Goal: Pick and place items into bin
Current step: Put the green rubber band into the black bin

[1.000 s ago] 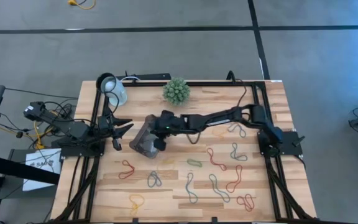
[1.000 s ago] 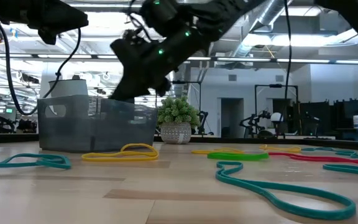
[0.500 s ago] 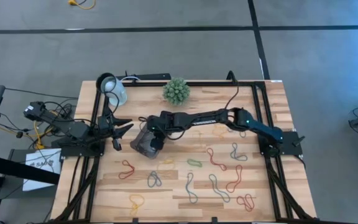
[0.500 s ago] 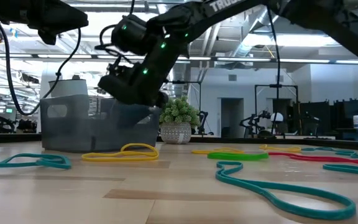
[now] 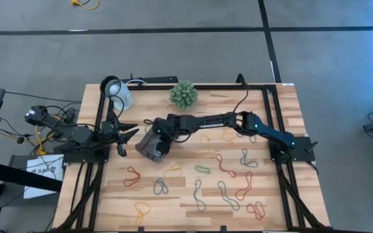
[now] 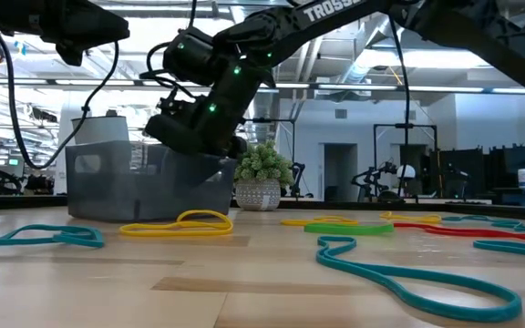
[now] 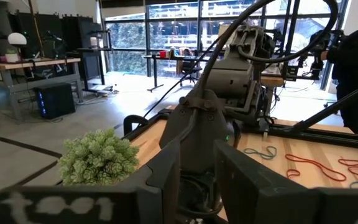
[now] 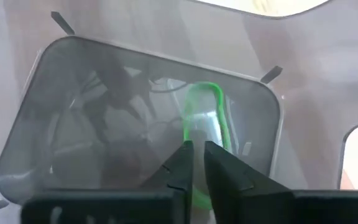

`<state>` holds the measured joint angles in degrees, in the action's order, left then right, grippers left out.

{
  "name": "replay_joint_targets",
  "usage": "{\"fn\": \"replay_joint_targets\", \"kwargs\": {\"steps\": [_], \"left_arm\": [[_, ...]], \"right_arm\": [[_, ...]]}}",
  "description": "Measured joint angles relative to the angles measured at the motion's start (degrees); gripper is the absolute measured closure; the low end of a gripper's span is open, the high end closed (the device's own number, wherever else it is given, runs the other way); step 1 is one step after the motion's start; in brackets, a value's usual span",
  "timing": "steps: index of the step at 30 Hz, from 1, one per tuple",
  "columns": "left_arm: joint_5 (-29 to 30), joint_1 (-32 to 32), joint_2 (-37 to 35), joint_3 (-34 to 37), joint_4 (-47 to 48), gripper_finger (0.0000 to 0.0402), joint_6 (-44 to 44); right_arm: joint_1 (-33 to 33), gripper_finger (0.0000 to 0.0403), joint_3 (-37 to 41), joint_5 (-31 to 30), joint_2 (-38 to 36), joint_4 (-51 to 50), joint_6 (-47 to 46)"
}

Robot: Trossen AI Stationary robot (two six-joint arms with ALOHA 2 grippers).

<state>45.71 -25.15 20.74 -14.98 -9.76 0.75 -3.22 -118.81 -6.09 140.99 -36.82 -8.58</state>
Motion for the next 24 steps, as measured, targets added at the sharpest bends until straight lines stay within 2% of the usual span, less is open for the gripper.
{"fn": "replay_joint_targets", "kwargs": {"steps": [8,15,24], "left_arm": [[0.0,0.0,0.01,0.0,0.02,0.0315,0.02],[-0.02,0.0,0.02,0.0,0.02,0.0315,0.03],[-0.05,0.0,0.01,0.0,0.8,0.0315,-0.03]], "right_arm": [[0.17,0.0317,-4.55,-0.34,0.02,-3.49,1.8],[1.64,0.0319,-16.3,-0.05,-0.22,-24.22,4.57],[4.42,0.0327,-14.42,-0.04,-13.63,-44.68,1.94]]}}
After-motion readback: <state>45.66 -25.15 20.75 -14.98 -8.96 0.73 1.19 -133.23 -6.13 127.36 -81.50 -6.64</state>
